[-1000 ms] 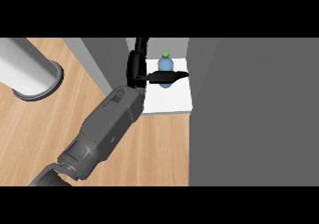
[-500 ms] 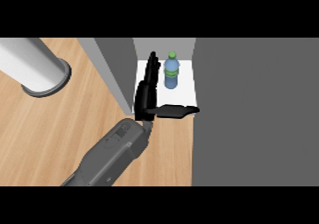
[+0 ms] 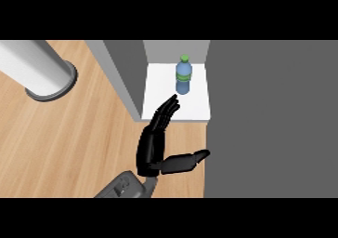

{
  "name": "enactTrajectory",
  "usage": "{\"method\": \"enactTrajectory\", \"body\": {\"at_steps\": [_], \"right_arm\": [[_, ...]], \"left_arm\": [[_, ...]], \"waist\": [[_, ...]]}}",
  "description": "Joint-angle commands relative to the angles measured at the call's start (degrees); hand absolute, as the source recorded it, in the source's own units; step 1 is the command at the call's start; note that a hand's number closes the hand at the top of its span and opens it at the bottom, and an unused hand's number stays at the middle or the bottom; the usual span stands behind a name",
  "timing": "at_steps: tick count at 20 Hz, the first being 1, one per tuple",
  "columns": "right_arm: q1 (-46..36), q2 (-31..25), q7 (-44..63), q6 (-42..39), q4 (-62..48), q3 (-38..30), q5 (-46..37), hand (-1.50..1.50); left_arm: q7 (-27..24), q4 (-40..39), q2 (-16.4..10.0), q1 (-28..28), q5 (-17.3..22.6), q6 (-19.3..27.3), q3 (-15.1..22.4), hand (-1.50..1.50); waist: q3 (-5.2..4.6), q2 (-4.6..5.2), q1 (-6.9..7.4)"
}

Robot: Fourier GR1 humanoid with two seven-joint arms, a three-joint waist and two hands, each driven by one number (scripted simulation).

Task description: Pick up the bottled water, place it into the cabinet and close the cabinet

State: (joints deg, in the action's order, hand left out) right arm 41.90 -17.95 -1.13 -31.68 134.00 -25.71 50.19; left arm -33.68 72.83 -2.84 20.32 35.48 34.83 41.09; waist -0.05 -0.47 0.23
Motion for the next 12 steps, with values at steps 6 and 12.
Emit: {"method": "enactTrajectory", "body": {"at_steps": [6, 12], "right_arm": [[2.08, -1.02, 4.97, -1.31, 11.05, 2.37, -2.81, 1.50], [3.15, -1.95, 5.36, -6.32, 10.20, 2.66, -4.18, 1.50]], "left_arm": [[1.22, 18.84, -12.19, -14.66, -2.68, -2.61, 6.32, 1.50], [2.46, 26.68, -21.74, -20.71, -1.44, -5.41, 3.09, 1.50]], "waist": [[-0.02, -0.02, 0.15], [-0.01, 0.04, -0.18]]}}
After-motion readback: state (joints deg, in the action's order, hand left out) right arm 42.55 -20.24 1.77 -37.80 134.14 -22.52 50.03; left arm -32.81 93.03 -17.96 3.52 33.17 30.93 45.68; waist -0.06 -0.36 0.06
